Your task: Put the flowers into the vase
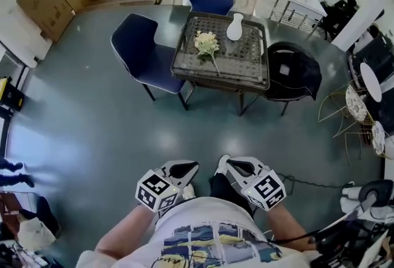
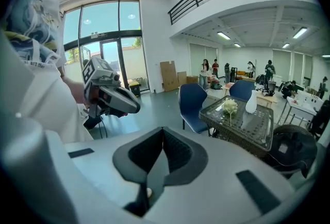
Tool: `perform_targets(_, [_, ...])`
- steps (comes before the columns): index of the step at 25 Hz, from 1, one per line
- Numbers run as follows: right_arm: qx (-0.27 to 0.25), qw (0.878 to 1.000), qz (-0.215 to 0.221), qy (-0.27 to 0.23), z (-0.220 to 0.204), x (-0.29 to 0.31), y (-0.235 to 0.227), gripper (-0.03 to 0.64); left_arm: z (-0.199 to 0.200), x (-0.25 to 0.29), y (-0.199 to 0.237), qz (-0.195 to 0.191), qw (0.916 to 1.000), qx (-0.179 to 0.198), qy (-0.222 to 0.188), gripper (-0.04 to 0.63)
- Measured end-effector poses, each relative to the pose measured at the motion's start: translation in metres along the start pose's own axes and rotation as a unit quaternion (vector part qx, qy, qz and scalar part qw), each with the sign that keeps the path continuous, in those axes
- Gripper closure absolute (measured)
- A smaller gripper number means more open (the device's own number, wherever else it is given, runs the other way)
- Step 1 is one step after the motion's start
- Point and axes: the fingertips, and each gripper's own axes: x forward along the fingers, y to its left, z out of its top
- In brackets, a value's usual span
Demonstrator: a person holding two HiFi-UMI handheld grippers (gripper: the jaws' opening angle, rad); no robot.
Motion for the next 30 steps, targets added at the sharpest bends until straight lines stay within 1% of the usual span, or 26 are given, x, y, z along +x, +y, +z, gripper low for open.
perform_targets(5, [0.009,1.000,0.018,-0.017,0.010,0.000,-0.056,0.606,0.035,0.044,0.013,0.008,0.9999,-0.012,0.004,0.586])
perform_targets(10, [0.011,0.999,0.022,-0.043,0.017,-0.011,-0.129,0.604,0.084,0.109,0.030,0.012,0.9997,-0.007,0.020,0.586])
perform_targets(14, [0.020,0.999,0.009,-0.049,0.004,-0.034,-0.185,0.603,0.113,0.164,0.037,0.028,0.9991,0.009,0.031,0.584])
perform_targets(17, [0.025,0.998,-0.014,-0.059,-0.006,-0.054,-0.226,0.600,0.130,0.202,0.043,0.035,0.9981,0.024,0.045,0.584])
perform_targets(20, [0.050,0.995,-0.036,-0.073,-0.017,-0.069,-0.253,0.586,0.145,0.226,0.055,0.047,0.9962,0.037,0.064,0.584])
perform_targets(23, [0.075,0.992,-0.056,-0.083,-0.025,-0.078,-0.276,0.560,0.160,0.248,0.078,0.056,0.9949,0.038,0.075,0.581])
perform_targets(26, [0.101,0.989,-0.070,-0.078,-0.035,-0.081,-0.289,0.529,0.173,0.267,0.109,0.057,0.9950,0.021,0.079,0.526])
perform_targets(27, [0.105,0.989,-0.075,-0.073,-0.037,-0.081,-0.294,0.526,0.179,0.274,0.121,0.058,0.9951,0.016,0.079,0.504])
perform_targets(30, [0.111,0.988,-0.094,-0.058,-0.039,-0.080,-0.318,0.526,0.198,0.295,0.168,0.072,0.9950,0.002,0.069,0.472])
